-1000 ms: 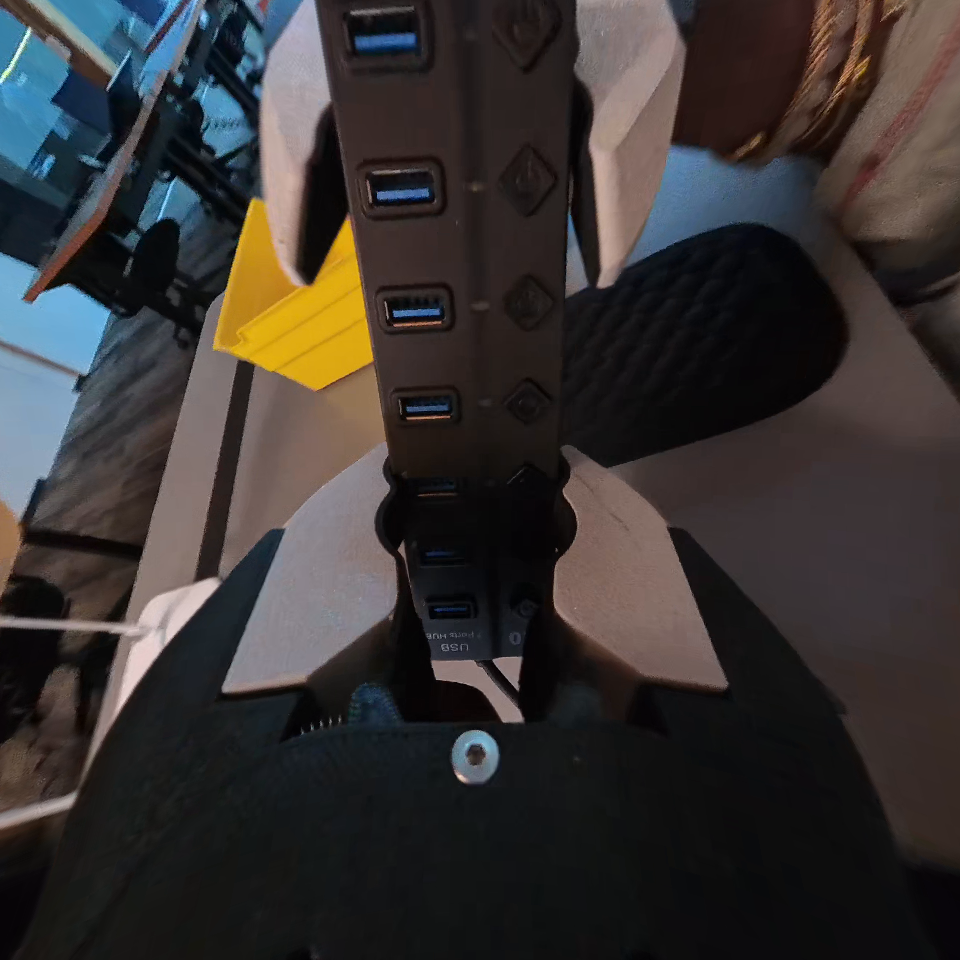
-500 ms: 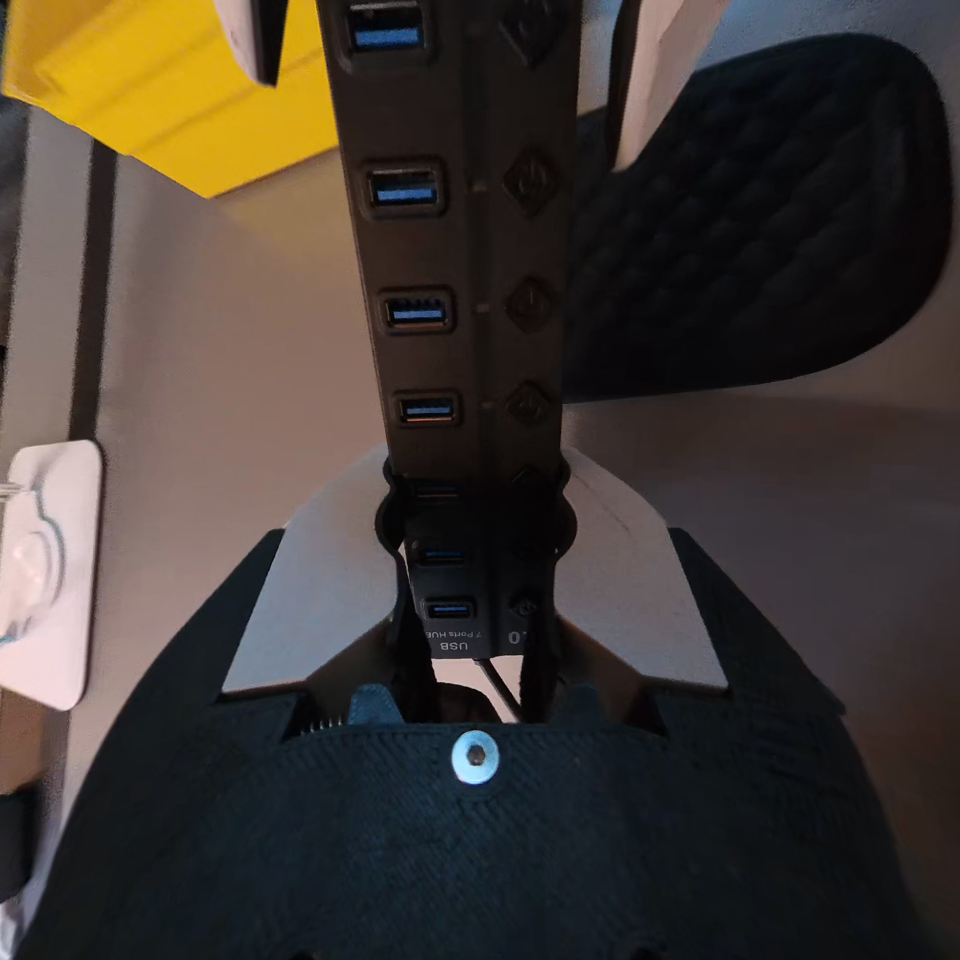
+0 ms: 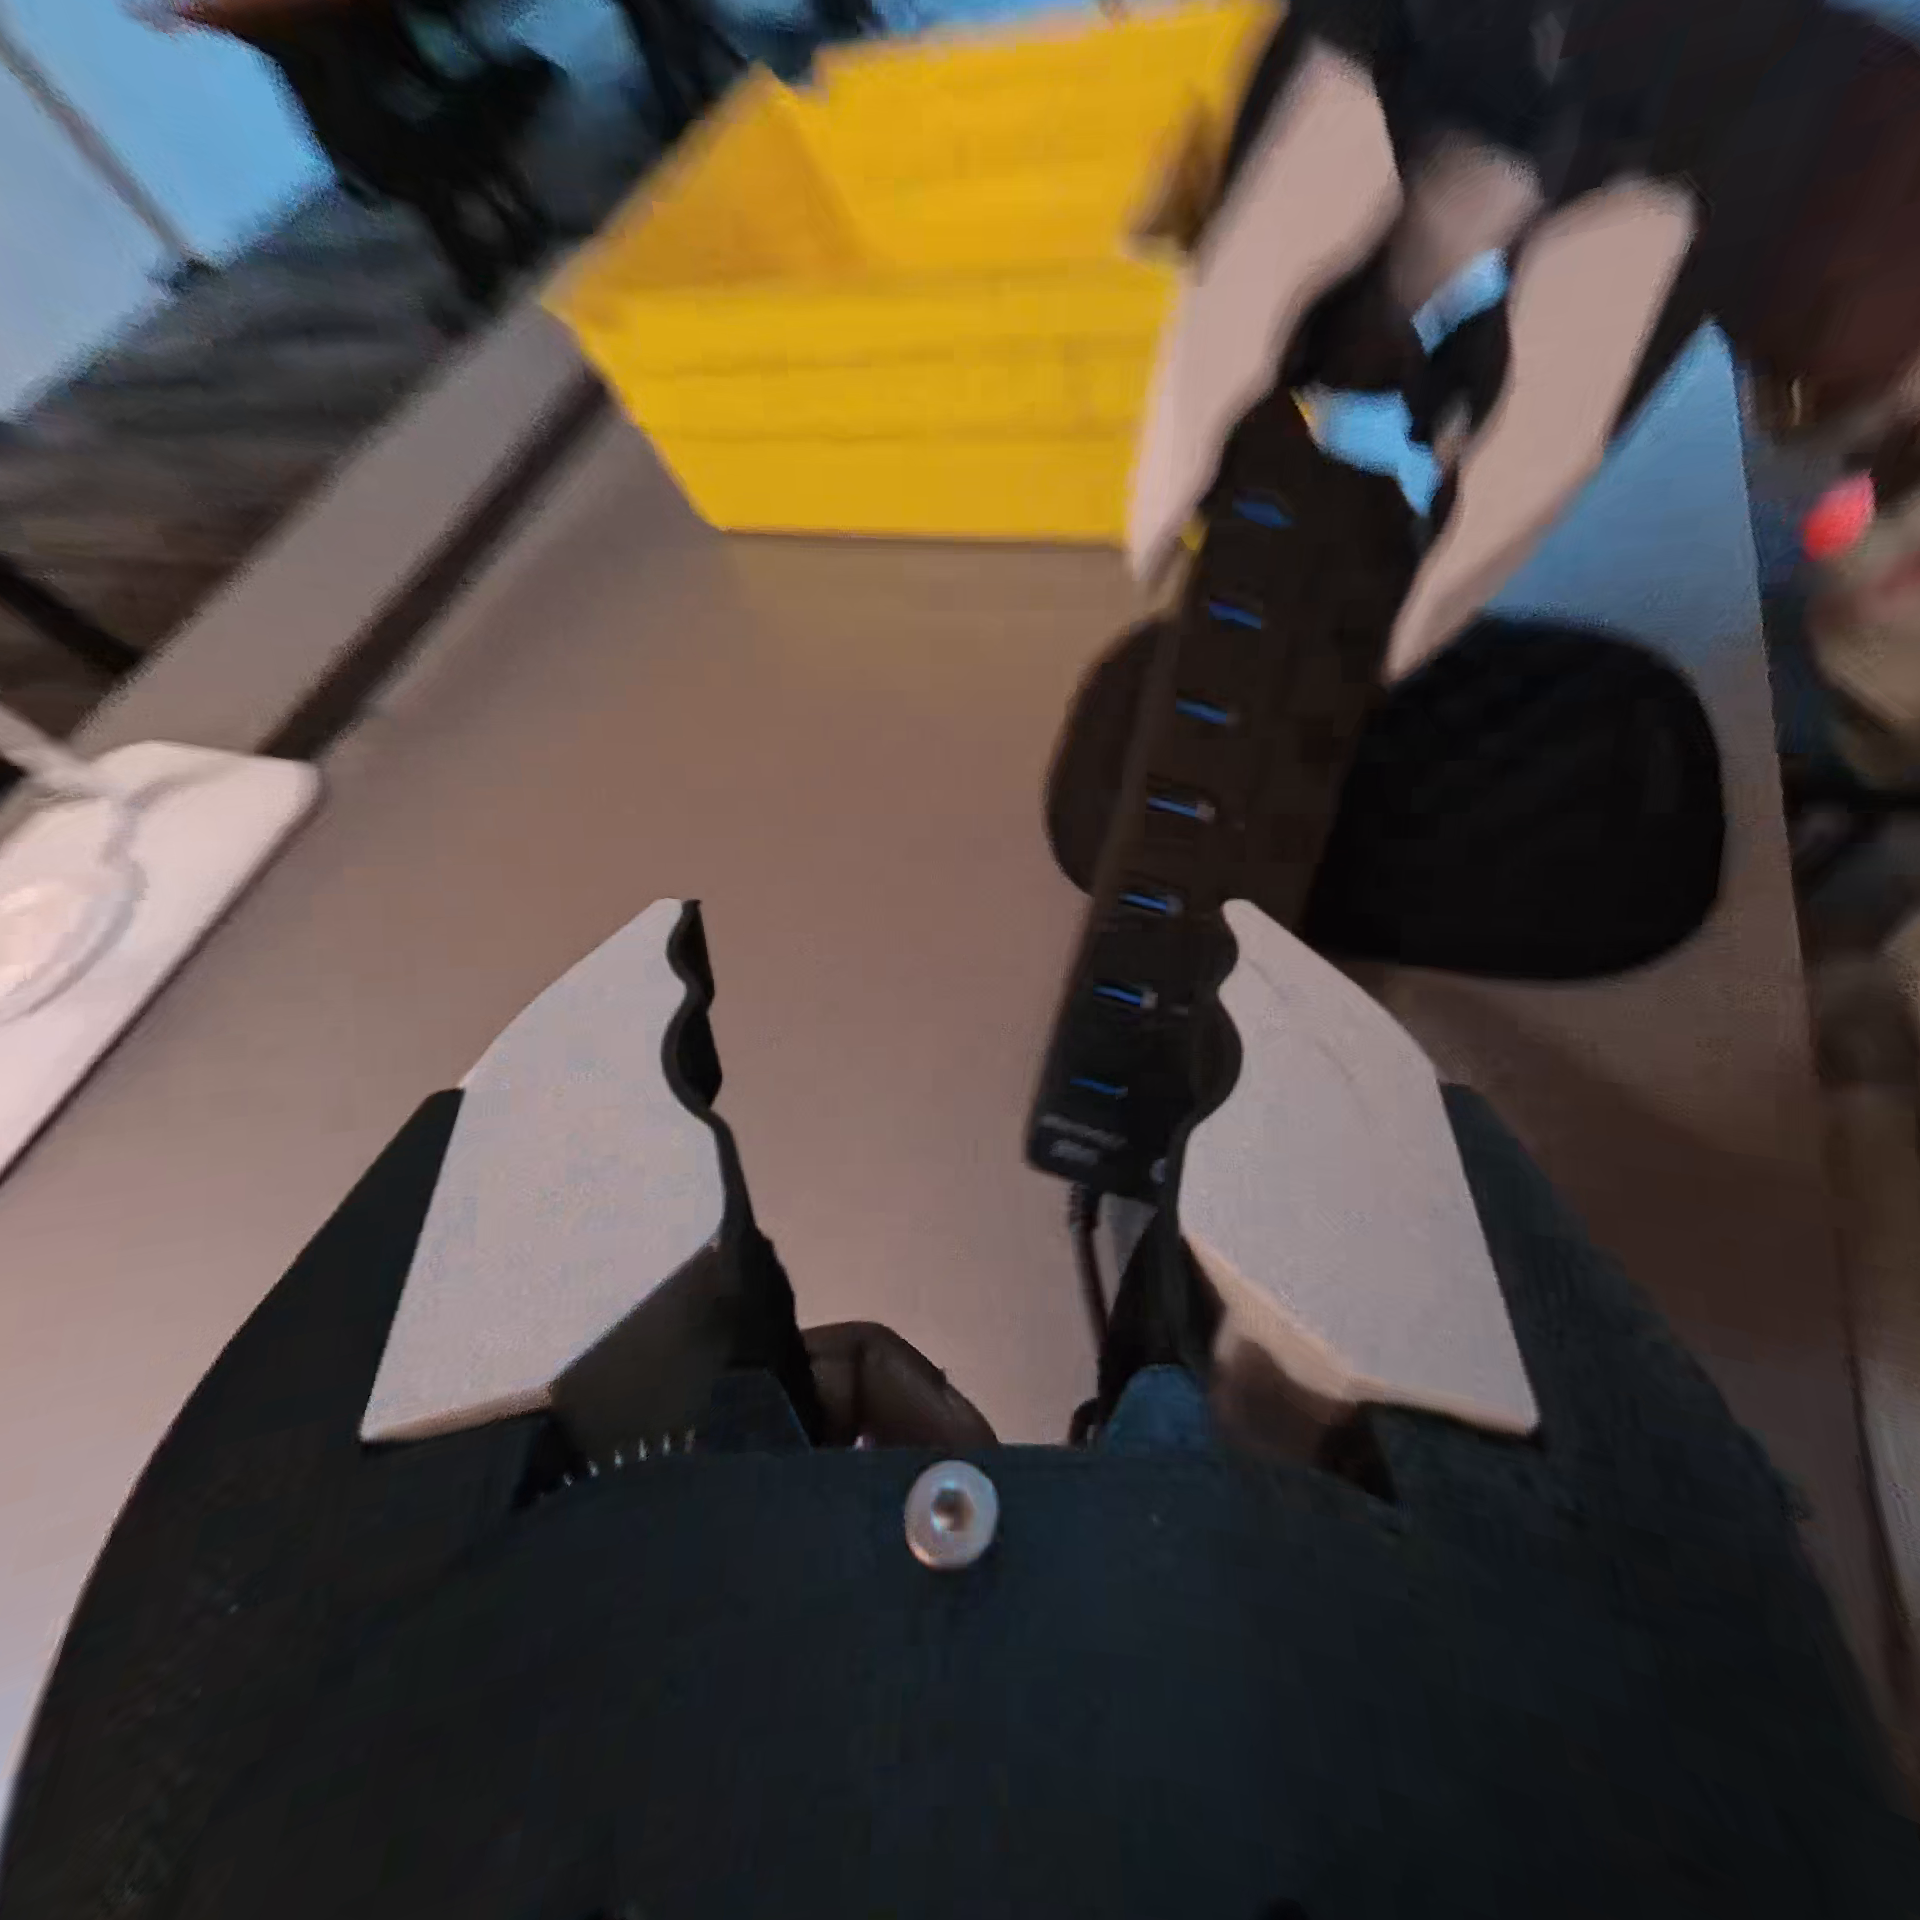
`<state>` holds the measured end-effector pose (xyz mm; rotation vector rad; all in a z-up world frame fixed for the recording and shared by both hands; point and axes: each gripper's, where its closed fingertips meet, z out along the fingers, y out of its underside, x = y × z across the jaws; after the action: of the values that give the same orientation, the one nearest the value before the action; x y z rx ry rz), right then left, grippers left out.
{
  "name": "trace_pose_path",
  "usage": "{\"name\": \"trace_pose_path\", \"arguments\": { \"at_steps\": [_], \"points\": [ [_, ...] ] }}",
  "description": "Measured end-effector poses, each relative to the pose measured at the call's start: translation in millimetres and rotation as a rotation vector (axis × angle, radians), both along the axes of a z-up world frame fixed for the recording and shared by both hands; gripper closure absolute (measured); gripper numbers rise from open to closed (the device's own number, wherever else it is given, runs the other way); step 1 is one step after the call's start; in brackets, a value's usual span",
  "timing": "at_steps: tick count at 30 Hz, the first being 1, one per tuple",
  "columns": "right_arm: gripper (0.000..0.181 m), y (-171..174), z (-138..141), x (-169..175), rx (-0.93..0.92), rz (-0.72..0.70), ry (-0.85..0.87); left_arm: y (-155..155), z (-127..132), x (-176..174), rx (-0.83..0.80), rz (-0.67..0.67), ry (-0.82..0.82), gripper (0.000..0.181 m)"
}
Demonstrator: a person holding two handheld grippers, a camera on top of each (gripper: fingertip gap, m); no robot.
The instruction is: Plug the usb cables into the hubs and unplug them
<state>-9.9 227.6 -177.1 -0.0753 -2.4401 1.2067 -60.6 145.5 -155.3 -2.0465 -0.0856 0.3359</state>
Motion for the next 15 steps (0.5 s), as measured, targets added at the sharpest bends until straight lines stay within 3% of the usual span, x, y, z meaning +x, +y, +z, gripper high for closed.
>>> {"name": "trace_pose_path", "arguments": {
  "at_steps": [4, 6, 11, 15],
  "points": [
    [0.126, 5, -13, 2, 0.057, -0.071, -0.066, -75, 71, -22, 0.398, 0.211, -0.013, 0.095],
    [0.127, 11, -28, 3, 0.117, -0.111, -0.115, -116, 92, -25, 0.505, 0.293, -0.003, 0.099],
    [0.126, 16, -48, 6, 0.149, -0.164, -0.196, -194, 115, -24, 0.522, 0.477, 0.123, 0.105],
    [0.124, 24, -36, 2, 0.126, -0.257, -0.185, -253, 112, -27, 0.392, 0.674, 0.221, 0.11]
  ]
}}
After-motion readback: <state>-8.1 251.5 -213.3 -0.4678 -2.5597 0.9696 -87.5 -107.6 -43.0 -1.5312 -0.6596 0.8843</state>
